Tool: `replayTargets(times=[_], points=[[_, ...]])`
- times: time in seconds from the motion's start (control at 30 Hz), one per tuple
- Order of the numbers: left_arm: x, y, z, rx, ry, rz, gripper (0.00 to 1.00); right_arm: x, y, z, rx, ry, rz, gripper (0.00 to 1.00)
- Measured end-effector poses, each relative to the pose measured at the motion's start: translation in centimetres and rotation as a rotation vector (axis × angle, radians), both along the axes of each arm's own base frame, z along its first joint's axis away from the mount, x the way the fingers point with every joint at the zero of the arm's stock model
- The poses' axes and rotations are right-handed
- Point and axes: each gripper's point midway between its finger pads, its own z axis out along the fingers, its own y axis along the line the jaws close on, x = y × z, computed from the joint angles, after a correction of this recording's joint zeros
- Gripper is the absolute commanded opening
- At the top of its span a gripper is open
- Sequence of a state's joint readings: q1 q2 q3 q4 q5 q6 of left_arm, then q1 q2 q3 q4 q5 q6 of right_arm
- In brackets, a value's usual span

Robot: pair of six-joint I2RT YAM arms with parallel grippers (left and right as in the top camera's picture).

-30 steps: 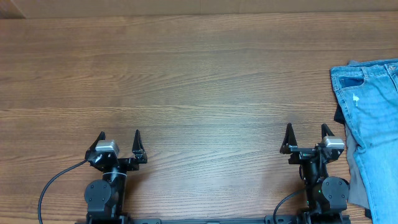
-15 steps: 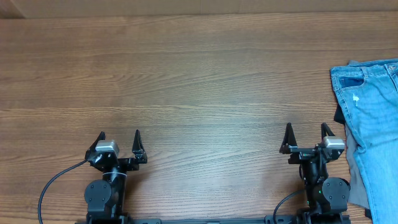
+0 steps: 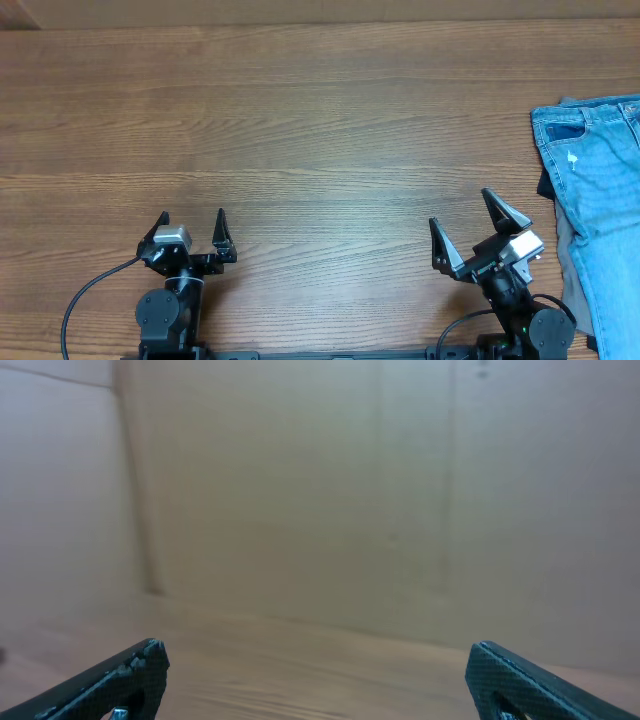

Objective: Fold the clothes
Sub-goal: 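Reach the right gripper up and over to the jeans on the pile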

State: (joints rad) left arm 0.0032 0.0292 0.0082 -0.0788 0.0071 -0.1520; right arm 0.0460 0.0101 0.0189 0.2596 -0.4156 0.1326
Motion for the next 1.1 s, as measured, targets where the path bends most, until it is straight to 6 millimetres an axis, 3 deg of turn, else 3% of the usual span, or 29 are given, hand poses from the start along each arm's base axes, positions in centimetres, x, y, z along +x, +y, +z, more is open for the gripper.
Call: replayTargets(times=[0.23,0.27,0.37,0.6,0.83,0.97,1.1], points=[[0.0,0.0,0.0,0.0,0.0,0.0,1.0,-5.1,1.8,7.1,0.011,-0.324,0.152,1.0],[0.0,0.0,0.0,-0.003,0.0,0.0,1.0,-7.2,2.2,9.0,-0.006,-0.438,0.188,1.0],[0.0,0.0,0.0,-0.003,0.0,0.0,1.0,-8.9,2.4,10.3,0.02,-0.5,0.23,1.0],[0.0,0.0,0.0,-0.003,0.0,0.0,1.0,-7.0,2.3,11.0,0.103,-0.259,0.25,1.0],[0.0,0.0,0.0,-0.003,0.0,0.001,1.0,-7.3,-0.1,16.5,0.204,-0.07,0.108,1.0],[0.0,0.0,0.0,-0.003,0.0,0.0,1.0,-6.5,-1.6,18.9,0.247,0.053,0.006,1.0],[0.0,0.0,0.0,-0.003,0.0,0.001,1.0,-5.7,-2.4,22.5,0.252,0.097,-0.055,1.0]])
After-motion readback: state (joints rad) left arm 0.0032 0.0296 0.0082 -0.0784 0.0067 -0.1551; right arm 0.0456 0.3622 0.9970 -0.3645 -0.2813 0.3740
